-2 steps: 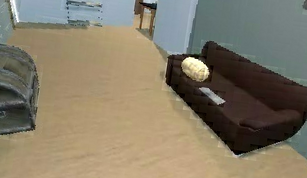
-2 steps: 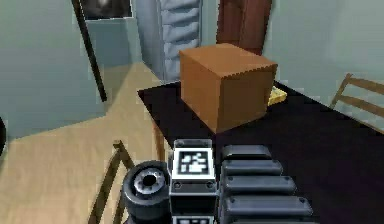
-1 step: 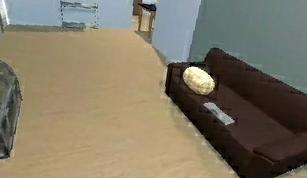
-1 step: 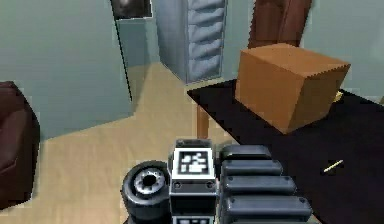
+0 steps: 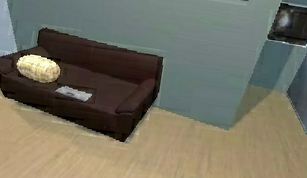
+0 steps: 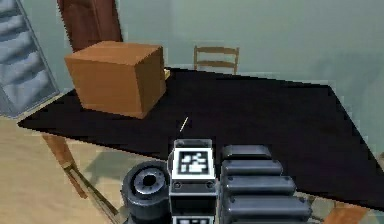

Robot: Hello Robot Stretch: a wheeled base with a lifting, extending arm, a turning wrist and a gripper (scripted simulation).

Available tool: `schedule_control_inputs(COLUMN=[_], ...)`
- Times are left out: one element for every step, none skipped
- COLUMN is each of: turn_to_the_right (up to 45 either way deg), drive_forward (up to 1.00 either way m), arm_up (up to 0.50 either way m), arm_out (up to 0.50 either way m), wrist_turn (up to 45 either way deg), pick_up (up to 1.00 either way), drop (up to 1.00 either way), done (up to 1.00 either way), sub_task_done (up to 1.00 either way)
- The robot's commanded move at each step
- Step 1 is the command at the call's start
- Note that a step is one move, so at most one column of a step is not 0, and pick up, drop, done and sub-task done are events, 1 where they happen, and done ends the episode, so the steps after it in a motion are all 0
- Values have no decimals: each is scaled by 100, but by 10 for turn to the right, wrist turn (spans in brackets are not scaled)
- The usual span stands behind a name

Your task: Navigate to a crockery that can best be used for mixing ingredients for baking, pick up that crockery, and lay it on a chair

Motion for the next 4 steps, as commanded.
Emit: schedule_control_inputs(turn_to_the_right=[60, 0, 450, 450], drive_forward=[0, 5, 0, 0], arm_up=[0, 0, 0, 0], arm_out=[0, 0, 0, 0], wrist_turn=[0, 0, 0, 0], pick_up=[0, 0, 0, 0], drop=[0, 0, 0, 0], done=[0, 0, 0, 0], sub_task_done=[0, 0, 0, 0])
